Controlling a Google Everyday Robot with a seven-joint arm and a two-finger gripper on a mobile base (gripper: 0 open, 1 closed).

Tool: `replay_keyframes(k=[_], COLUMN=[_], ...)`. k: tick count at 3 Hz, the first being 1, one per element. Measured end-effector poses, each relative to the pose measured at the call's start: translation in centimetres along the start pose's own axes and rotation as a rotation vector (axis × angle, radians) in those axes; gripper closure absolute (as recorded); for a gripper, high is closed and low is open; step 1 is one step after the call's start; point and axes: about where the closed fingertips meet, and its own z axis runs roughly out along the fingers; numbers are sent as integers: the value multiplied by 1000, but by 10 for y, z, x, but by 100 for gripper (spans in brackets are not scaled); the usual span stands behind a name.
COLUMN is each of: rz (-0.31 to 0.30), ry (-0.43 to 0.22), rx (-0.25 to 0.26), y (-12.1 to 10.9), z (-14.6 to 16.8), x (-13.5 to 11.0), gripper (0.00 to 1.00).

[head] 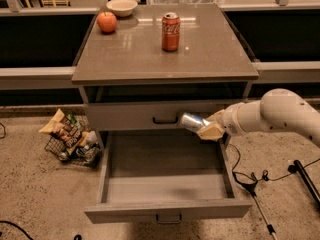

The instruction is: Place redbull can into middle drawer

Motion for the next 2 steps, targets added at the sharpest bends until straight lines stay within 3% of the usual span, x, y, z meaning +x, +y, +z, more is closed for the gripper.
replay_keyframes(k=[2], rz=[-9], ry=[16], rx=[38], y=[11], z=[17], x=[14], gripper=[100])
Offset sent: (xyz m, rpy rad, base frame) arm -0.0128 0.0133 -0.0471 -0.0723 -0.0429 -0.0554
